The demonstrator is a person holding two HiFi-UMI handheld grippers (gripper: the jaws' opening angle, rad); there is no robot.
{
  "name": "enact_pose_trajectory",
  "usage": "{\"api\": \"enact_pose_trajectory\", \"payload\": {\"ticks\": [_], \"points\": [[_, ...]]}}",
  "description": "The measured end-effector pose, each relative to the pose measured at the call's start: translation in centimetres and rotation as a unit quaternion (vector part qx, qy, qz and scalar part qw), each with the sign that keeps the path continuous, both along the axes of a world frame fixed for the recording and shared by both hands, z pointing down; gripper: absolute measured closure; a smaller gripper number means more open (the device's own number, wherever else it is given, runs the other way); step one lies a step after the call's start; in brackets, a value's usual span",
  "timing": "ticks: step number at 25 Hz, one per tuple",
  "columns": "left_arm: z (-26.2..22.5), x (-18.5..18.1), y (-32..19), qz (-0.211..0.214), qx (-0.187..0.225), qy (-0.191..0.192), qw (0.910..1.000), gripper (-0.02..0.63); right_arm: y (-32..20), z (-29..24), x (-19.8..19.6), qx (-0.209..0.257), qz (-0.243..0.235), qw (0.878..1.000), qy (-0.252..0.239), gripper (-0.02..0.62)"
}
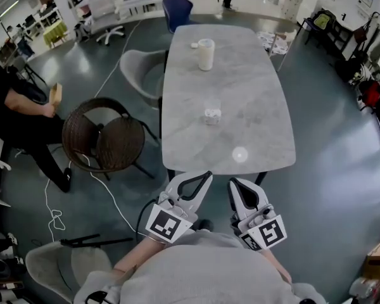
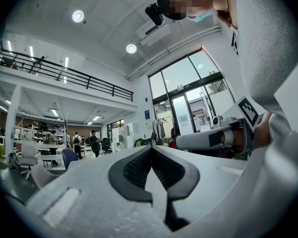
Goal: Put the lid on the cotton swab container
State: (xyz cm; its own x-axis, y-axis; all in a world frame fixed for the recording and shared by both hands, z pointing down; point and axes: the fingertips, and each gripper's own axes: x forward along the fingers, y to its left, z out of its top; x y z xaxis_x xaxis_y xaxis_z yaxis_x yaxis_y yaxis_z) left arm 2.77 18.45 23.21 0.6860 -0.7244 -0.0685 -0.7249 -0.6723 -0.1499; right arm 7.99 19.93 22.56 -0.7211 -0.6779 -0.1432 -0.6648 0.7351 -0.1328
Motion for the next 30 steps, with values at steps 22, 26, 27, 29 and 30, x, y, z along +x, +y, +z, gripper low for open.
{"api": "enact_pose_trajectory", "payload": {"ticks": [22,26,27,29,30], "points": [[1.7,0.4,-3.6,-0.008,-0.015,0.002,0.9998,0.607,-3.8,2.9,0.4,-0.03,-0.023,0.999,0.032,0.594],[1.6,0.2,-6.8,-0.009,-0.011,0.007,0.9999,0.608,-6.9,2.8,0.2,-0.022,-0.02,0.999,0.039,0.595],[1.5,0.0,-7.6,-0.009,-0.008,0.007,0.9999,0.609,-7.6,2.5,-0.1,-0.02,-0.021,0.999,0.036,0.595],[1.2,-0.5,-9.2,-0.009,-0.005,0.003,0.9999,0.607,-9.0,1.7,-0.7,-0.015,-0.023,0.999,0.026,0.594],[1.1,-0.7,-10.0,-0.009,-0.006,0.002,0.9999,0.607,-9.8,1.5,-1.0,-0.017,-0.022,0.999,0.026,0.595]]}}
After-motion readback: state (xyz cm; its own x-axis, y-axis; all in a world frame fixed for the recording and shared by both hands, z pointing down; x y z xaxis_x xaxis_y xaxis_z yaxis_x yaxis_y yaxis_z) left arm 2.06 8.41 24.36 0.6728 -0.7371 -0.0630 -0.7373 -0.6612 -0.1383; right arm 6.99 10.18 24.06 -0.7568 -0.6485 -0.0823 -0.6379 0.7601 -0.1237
